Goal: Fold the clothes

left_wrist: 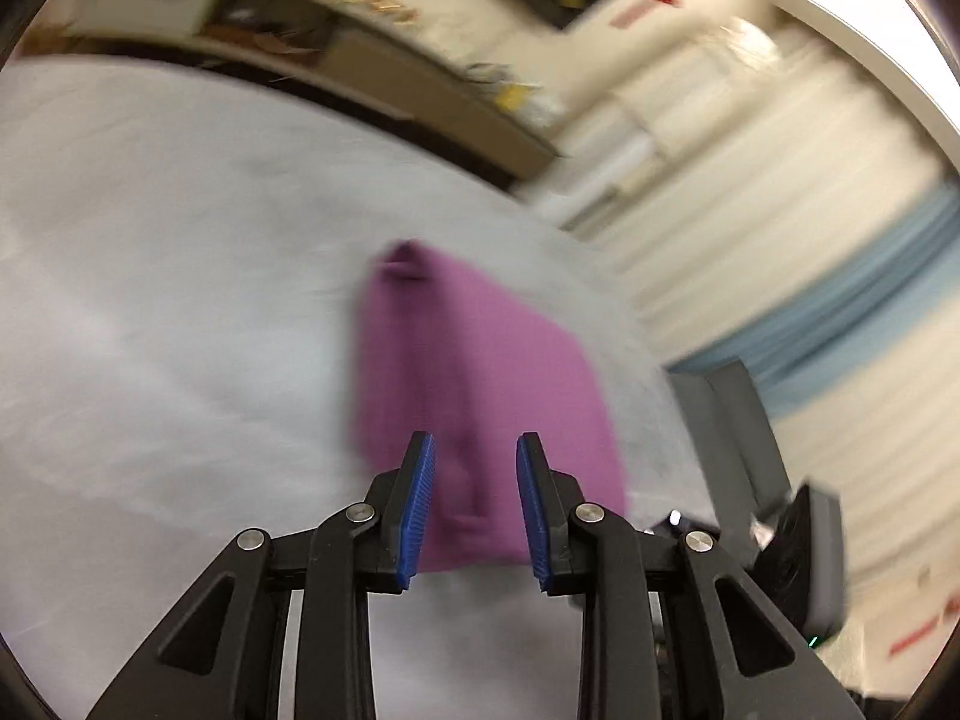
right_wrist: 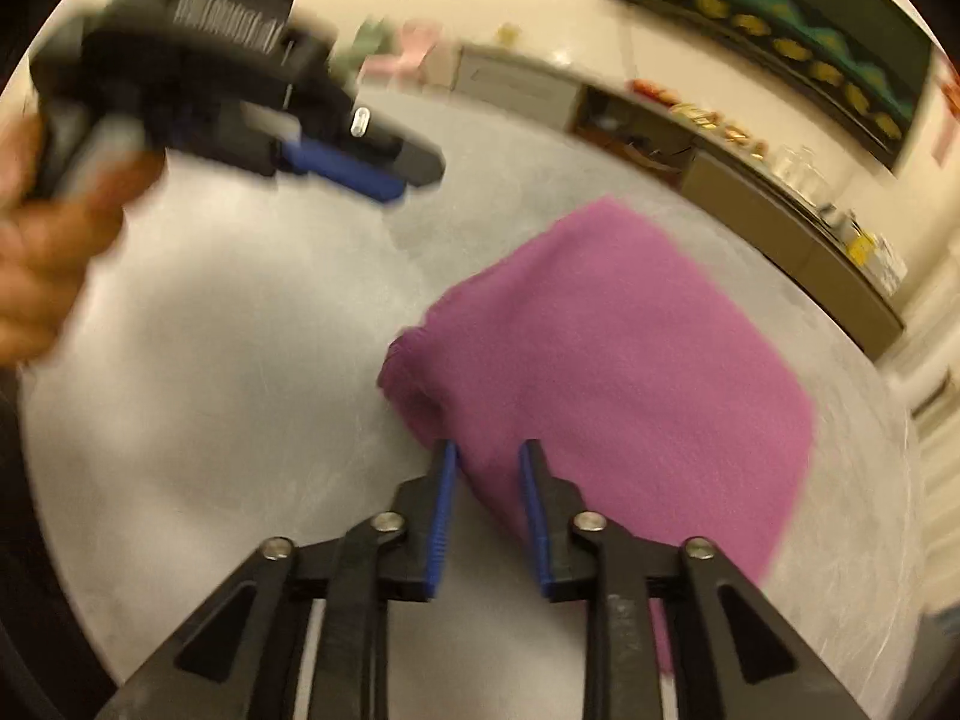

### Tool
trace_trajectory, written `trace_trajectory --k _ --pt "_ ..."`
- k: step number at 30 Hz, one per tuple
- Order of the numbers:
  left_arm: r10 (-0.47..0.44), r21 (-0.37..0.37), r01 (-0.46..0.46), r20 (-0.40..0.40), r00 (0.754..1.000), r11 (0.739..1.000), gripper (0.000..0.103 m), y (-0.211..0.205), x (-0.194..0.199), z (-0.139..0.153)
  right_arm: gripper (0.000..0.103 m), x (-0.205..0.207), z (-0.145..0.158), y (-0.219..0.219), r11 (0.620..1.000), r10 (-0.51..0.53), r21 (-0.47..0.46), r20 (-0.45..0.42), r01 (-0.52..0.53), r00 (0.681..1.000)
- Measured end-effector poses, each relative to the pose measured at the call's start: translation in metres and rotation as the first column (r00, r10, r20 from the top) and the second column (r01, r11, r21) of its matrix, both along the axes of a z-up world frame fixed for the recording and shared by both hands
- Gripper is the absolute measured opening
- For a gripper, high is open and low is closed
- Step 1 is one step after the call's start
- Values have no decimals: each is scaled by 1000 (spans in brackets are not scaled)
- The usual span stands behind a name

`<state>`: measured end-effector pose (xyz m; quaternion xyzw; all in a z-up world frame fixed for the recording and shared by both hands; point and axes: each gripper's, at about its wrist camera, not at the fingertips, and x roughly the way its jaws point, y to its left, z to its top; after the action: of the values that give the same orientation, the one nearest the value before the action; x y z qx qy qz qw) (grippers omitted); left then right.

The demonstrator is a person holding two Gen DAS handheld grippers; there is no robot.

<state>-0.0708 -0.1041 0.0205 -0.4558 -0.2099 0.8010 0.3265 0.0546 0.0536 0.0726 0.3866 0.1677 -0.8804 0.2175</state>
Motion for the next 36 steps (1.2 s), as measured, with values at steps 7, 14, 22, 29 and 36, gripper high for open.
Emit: trace_trajectory --k 7,14,22,29,36 --pt "-30 -194 45 77 997 980 14 56 -20 -45 32 -51 -28 92 964 -248 -67 141 259 959" --pt "33 -84 -30 39 999 996 27 41 -18 -20 41 -32 2 133 906 -276 -254 248 337 929" --pt "48 -111 -42 48 998 993 27 56 -19 -28 44 27 -37 169 636 -148 -565 580 526 801" --pt "28 -184 -18 49 998 983 28 72 -10 -37 42 9 -58 168 587 -189 -527 649 615 737" --pt "22 -171 -14 44 999 985 28 52 0 -34 11 6 -12 160 709 -288 -487 461 510 840"
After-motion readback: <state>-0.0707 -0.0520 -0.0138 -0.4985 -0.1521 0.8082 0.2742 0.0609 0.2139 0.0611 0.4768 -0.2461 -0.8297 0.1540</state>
